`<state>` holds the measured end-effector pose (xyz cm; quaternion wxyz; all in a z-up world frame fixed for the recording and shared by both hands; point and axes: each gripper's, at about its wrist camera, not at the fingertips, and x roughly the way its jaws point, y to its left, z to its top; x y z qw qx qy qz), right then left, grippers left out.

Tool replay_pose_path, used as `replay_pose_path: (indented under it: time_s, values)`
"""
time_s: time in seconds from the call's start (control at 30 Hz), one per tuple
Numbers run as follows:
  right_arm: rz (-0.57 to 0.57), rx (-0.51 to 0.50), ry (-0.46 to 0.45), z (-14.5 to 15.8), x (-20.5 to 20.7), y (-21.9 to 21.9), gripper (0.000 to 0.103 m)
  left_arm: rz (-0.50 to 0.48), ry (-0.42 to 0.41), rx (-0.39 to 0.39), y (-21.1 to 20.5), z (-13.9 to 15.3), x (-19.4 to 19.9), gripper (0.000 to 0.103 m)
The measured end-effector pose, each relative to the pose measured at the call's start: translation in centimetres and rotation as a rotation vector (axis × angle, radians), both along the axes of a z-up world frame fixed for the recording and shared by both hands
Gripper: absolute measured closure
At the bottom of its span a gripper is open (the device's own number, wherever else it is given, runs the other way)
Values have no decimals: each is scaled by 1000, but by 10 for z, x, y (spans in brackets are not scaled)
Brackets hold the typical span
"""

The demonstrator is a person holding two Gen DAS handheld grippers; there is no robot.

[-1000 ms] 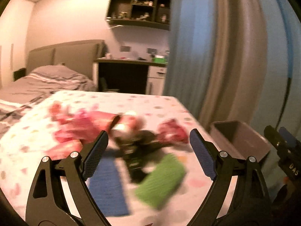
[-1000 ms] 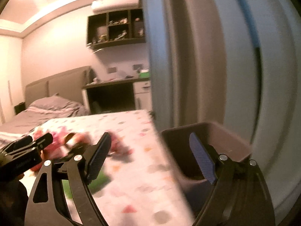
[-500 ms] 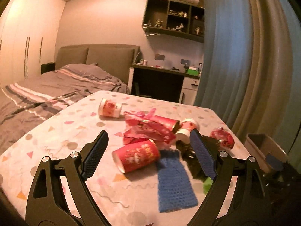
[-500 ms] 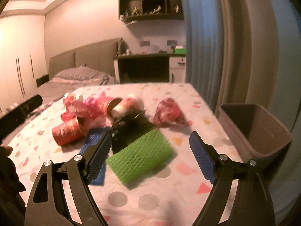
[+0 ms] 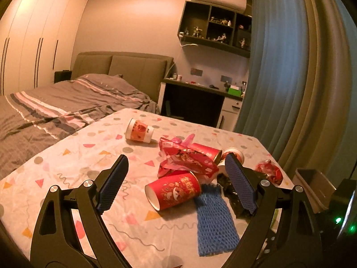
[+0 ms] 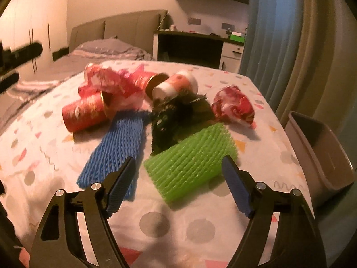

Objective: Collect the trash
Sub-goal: 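Move both tools back over the table toward the green foam sleeve, then grasp the green foam sleeve with the right tool while the left tool grasps the black bag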

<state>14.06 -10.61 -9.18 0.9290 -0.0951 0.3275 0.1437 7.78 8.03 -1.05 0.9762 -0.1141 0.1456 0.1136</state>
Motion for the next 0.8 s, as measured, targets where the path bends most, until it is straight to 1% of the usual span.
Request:
replay_pose_path:
  time_s: [0.1,0.2,0.27,0.33,0.4,0.43,0.53,0.67,0.8]
  values:
    - [2,-46,25,-8,5,7,32,2,2,-6,4,-2,1,16]
    - [-6,-75,47,-14,12,8,41,0,2,-6,6,-2,2,16]
    - [-10,-84,65,-17,16,7,55,-3,7,-7,6,-2,3,16]
    - [-15,-82,80,-19,19,3,64,-9,13,-3,4,-4,3,16]
    - [-19,-74,86,-20,20,0,75,-15,19,-3,3,-7,5,16]
    - [-18,-69,90,-20,20,-2,85,-18,21,-4,2,-8,6,16]
    - [-27,-49,100,-20,22,-10,92,-42,31,-5,-4,-11,9,16]
    - [-43,-17,65,-13,17,-24,94,-90,41,7,-16,-17,14,16]
    - [-79,47,28,0,12,-45,94,-159,66,-16,-31,-26,25,16]
